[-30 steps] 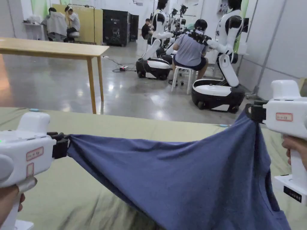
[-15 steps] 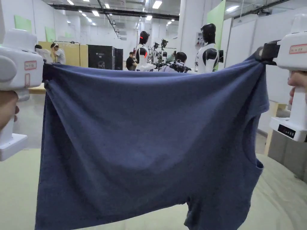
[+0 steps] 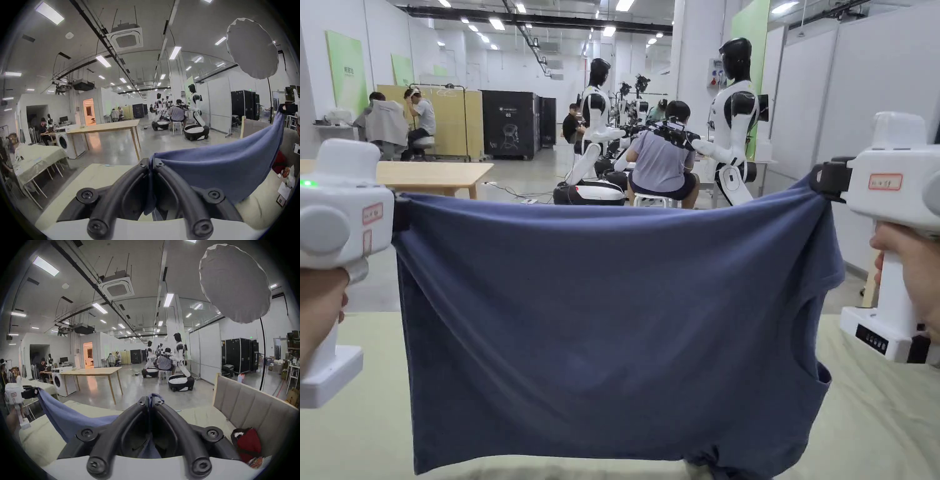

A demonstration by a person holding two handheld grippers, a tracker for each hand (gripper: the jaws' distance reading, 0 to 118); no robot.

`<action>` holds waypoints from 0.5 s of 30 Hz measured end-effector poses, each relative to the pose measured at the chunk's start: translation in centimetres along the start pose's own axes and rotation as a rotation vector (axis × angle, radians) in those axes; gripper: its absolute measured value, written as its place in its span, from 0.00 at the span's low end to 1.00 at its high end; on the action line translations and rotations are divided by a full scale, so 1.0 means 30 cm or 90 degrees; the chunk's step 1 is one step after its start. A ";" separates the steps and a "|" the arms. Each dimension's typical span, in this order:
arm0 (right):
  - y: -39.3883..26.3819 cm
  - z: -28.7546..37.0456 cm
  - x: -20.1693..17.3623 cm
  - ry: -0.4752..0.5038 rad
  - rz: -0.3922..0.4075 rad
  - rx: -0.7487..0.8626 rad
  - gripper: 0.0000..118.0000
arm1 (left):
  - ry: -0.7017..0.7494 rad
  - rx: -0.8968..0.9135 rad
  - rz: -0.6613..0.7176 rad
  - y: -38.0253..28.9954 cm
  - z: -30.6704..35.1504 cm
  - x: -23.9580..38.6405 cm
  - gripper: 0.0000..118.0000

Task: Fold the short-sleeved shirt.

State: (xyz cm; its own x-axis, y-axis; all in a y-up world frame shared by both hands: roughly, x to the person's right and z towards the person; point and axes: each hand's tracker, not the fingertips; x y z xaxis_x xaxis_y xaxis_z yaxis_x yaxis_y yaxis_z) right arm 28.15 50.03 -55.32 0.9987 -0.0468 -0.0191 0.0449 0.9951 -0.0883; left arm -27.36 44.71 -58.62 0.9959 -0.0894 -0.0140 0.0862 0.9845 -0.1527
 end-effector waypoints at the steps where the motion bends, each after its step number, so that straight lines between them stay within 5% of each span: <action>1: -0.011 0.006 0.001 0.003 -0.004 -0.003 0.04 | 0.000 0.001 0.004 -0.010 0.017 0.007 0.00; 8: -0.078 0.281 -0.001 0.036 0.004 0.008 0.04 | -0.044 -0.032 0.016 -0.106 0.224 0.004 0.00; 15: -0.465 0.660 0.001 0.048 0.032 -0.077 0.04 | -0.115 -0.141 -0.064 -0.504 0.626 0.031 0.00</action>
State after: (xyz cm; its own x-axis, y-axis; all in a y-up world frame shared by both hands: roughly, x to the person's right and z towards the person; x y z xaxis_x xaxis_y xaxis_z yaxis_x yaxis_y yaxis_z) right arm 28.01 37.88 -34.38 0.9948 -0.0079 -0.1015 -0.0131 0.9788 -0.2042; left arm -27.23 32.59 -37.76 0.9730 -0.1370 0.1857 0.1967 0.9132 -0.3569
